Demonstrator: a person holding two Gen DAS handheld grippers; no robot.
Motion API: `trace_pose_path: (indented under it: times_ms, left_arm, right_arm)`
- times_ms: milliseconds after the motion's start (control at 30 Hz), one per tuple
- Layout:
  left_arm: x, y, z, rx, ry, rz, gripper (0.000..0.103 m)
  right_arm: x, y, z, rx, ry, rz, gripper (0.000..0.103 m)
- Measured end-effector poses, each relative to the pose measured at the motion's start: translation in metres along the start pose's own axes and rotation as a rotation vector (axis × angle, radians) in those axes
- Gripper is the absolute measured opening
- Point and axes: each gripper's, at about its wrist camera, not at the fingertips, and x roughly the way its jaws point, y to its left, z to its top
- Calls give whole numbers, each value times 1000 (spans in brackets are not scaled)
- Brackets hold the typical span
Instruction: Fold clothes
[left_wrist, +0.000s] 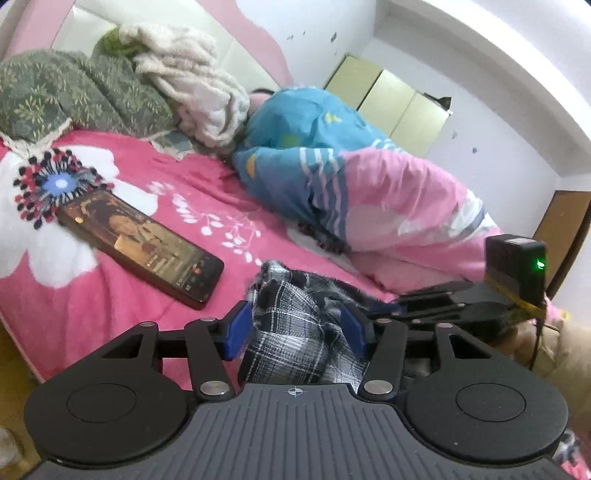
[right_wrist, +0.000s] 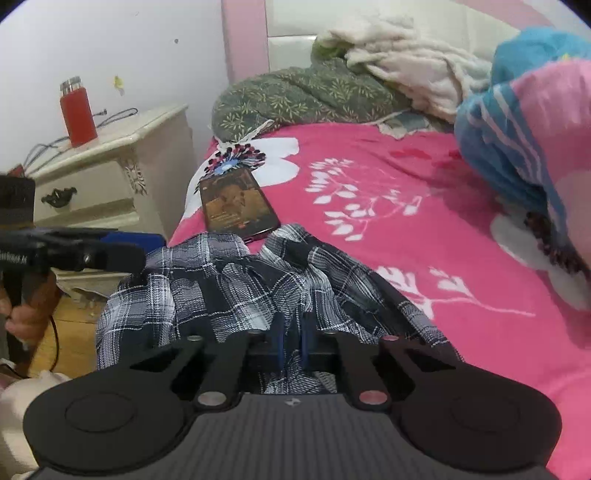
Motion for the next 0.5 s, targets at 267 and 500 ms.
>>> trace_pose_path:
  times_ms: [267,500]
  left_arm:
    - [9,-12,7,23,-21,-22,49]
    - [22,-18,15,62,-47,0,49]
  right_arm:
    - [-33,19,20,-83,-119,-157,4]
    - [-20,8,26,-110,-133,-206,4]
